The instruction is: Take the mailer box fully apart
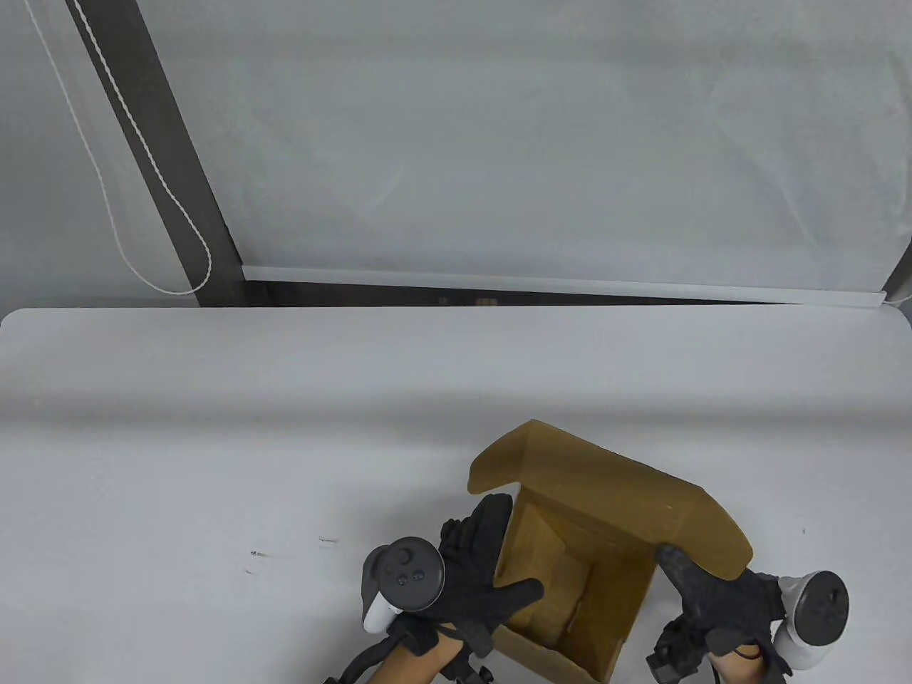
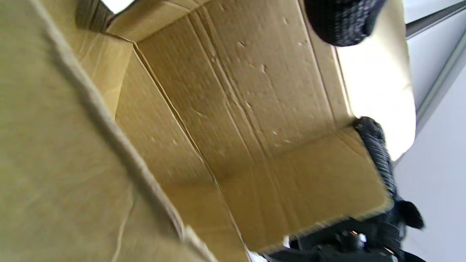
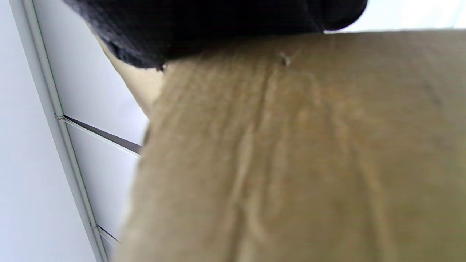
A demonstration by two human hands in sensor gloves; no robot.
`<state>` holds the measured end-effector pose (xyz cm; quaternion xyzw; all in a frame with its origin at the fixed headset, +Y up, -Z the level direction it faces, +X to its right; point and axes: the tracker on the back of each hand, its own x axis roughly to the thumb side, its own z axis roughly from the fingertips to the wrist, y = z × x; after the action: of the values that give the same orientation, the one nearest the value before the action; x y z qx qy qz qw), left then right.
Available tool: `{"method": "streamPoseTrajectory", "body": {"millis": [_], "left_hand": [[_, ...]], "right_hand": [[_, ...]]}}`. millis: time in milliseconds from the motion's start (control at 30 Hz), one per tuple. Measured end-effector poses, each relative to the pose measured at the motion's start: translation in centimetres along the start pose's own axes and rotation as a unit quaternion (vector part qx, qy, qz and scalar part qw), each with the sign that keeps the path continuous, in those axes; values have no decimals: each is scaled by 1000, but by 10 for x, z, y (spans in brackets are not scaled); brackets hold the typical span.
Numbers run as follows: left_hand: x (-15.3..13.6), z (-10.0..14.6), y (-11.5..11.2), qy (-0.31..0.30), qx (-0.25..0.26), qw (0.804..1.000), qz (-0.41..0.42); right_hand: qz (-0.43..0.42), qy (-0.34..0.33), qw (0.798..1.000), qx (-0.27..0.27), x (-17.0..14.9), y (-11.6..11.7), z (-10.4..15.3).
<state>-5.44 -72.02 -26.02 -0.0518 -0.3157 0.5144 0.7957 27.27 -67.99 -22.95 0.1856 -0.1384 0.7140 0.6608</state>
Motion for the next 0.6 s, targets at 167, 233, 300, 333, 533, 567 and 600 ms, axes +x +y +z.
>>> {"method": "streamPoseTrajectory", "body": {"millis": [167,233,300,333,533,567,600], "left_hand": [[-15,2,10,27,29,999,34],[-20,3,16,30,47,996,62],[-22,3,19,35,50,994,86],[-22,3,20,40,51,994,93],[-24,7,23,53,79,991,94],[-25,8,24,55,85,991,92],[-25,9,26,57,93,990,90]], "right_hand": [[-59,16,998,10,-5,-4,-2],[-71,22,997,16,-6,-6,-3],[-66,33,997,7,-7,-8,-3],[-57,39,998,-5,-7,-9,-2],[53,29,998,8,-3,-1,1],[57,22,998,25,-5,2,1],[48,21,996,69,-6,8,0]]}}
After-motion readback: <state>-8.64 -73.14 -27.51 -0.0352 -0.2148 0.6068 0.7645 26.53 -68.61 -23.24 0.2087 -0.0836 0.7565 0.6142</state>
